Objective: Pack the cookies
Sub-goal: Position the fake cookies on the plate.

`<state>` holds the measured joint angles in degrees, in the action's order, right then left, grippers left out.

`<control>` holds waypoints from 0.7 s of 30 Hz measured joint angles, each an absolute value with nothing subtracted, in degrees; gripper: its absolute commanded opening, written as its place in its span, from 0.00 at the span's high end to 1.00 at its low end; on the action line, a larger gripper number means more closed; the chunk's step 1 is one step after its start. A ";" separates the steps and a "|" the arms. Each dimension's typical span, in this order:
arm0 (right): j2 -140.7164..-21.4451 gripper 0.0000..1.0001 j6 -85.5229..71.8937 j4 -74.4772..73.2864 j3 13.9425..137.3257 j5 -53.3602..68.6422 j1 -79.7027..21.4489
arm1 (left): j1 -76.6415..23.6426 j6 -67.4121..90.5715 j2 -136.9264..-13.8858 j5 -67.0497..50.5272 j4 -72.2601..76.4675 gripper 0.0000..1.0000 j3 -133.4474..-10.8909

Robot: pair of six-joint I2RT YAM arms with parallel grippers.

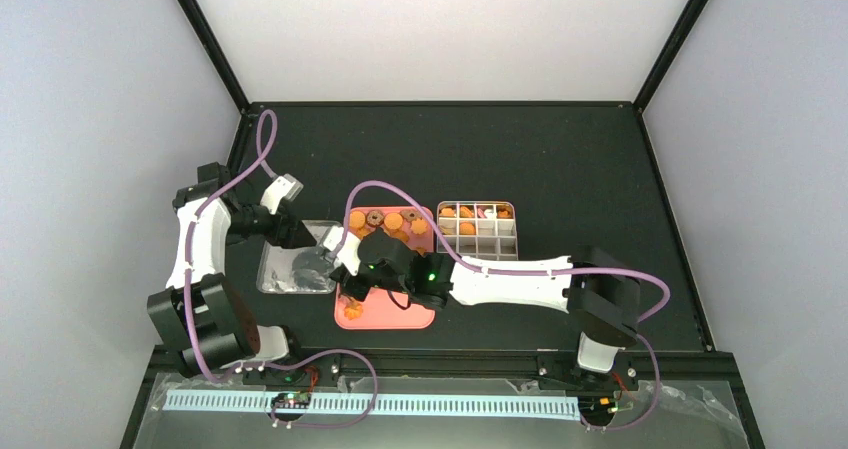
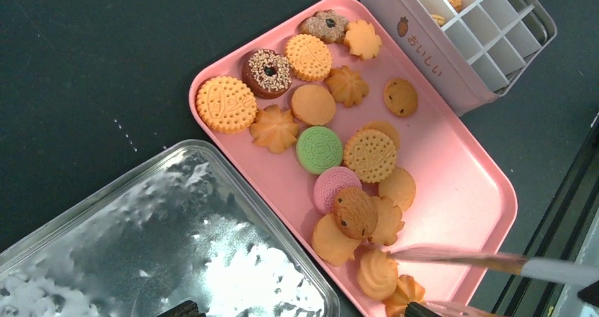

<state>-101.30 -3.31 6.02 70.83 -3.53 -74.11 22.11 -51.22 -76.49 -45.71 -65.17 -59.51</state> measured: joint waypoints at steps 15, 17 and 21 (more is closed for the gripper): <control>-94.63 0.77 -2.55 1.89 65.52 -11.49 -74.30 | 22.11 -51.96 -76.49 -48.34 -66.19 0.26 -58.98; -93.76 0.77 -2.37 1.50 64.73 -12.71 -74.28 | 22.11 -51.99 -76.49 -48.66 -66.19 0.27 -58.98; -91.92 0.75 -2.22 0.95 63.00 -14.76 -74.28 | 22.11 -52.03 -76.49 -49.25 -66.22 0.27 -58.98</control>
<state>-91.92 -2.22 0.95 63.00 -14.76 -74.28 22.11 -52.03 -76.49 -49.25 -66.22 -58.98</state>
